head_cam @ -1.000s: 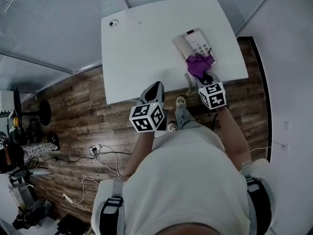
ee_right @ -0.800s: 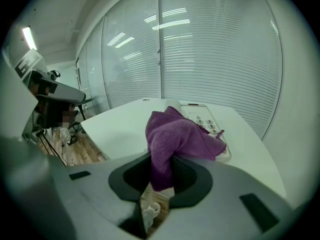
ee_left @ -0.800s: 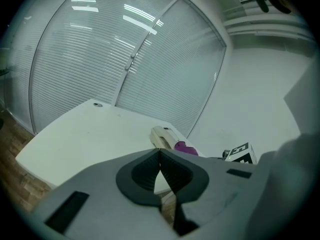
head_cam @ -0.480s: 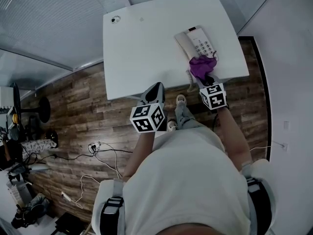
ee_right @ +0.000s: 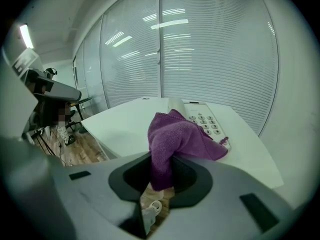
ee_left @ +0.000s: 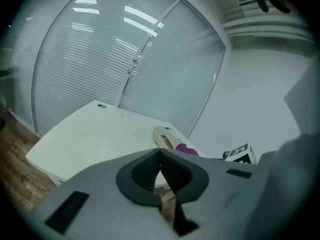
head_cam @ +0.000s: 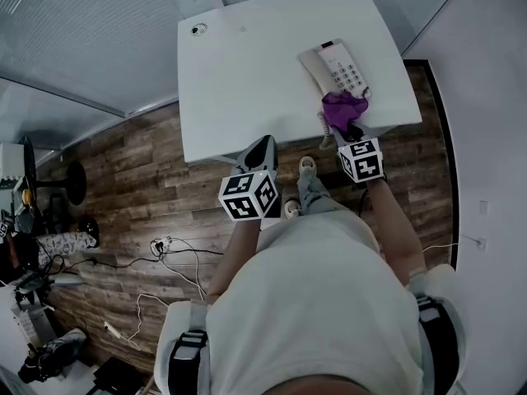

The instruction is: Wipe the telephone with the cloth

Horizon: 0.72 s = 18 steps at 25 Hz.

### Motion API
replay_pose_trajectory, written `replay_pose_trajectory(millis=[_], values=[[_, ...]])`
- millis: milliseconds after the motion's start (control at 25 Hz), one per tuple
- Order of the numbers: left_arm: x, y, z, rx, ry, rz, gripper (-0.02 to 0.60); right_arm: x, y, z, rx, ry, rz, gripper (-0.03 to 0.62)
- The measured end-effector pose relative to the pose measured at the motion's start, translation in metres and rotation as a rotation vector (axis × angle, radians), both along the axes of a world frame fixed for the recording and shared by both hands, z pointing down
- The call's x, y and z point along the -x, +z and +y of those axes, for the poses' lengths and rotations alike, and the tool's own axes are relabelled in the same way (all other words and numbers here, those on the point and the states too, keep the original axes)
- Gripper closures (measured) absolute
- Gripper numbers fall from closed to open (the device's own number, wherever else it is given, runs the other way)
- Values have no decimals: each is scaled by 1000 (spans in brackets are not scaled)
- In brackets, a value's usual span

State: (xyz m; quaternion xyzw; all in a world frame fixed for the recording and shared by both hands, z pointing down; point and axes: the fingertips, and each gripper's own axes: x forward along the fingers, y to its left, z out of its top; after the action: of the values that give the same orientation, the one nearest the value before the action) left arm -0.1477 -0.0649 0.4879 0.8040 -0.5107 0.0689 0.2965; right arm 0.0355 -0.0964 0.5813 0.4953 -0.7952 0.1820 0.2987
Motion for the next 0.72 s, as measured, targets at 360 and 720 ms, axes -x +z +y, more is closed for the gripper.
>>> replay_pose_trajectory(millis=[360, 720], values=[[-2, -5, -2, -5, 28, -3, 560, 11, -21, 19, -37, -12, -14, 505], [-24, -4, -21, 4, 30, -17, 560, 2, -75, -5, -201, 9, -92, 505]])
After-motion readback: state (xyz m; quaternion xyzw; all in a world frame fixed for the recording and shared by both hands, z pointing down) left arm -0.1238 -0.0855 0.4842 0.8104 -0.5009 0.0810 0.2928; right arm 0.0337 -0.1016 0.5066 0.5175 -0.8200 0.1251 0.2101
